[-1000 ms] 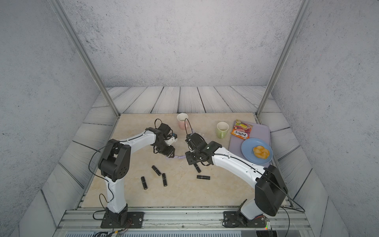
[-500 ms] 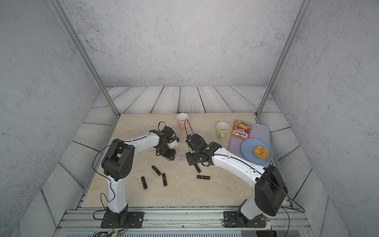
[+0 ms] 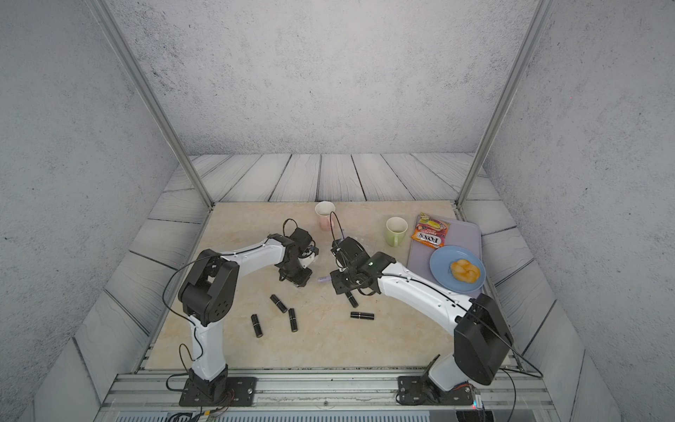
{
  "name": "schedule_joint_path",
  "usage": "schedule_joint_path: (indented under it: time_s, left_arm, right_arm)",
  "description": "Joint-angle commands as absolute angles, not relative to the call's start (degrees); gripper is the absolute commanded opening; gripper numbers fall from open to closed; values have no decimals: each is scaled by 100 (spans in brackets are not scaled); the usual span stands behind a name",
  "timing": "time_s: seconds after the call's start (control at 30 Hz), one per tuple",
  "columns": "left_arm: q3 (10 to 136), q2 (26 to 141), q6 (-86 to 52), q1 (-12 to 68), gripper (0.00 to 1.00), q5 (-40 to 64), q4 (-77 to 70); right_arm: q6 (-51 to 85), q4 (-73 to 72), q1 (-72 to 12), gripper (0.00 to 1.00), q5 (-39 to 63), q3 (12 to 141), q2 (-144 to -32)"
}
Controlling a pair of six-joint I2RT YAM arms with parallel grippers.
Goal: Arrange the lipsticks in the organizer
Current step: Pick up the lipstick at the center of the board.
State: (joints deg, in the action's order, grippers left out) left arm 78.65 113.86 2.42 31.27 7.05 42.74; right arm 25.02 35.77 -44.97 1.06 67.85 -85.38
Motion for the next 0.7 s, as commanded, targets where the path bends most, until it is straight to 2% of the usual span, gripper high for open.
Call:
schedule_joint_path:
  time_s: [0.0,0.13,0.33,0.5,0.67]
  left_arm:
    - [7766,10732,158,3146,6,675,4576]
    - [7349,9603,-78,3151,6,849,3948]
    - [5843,7633,-922,3298,6,2118,1532]
    - [5442,7015,-953,3728,5,1998,962]
    - [5396,6902,-932,3984,5,1976,890]
  right_arm:
    - [2910,3565,-4174,50,692,6923,-8233]
    - [3506,3462,-3763,52,1476,6945,-8036]
    - [4420,3015,-3462,62,2369,7086,-7693]
    - [4907,2564,-3458,65,2899,7196,-7613]
    - [4946,2697,-3500,60,3137,7475,-7825]
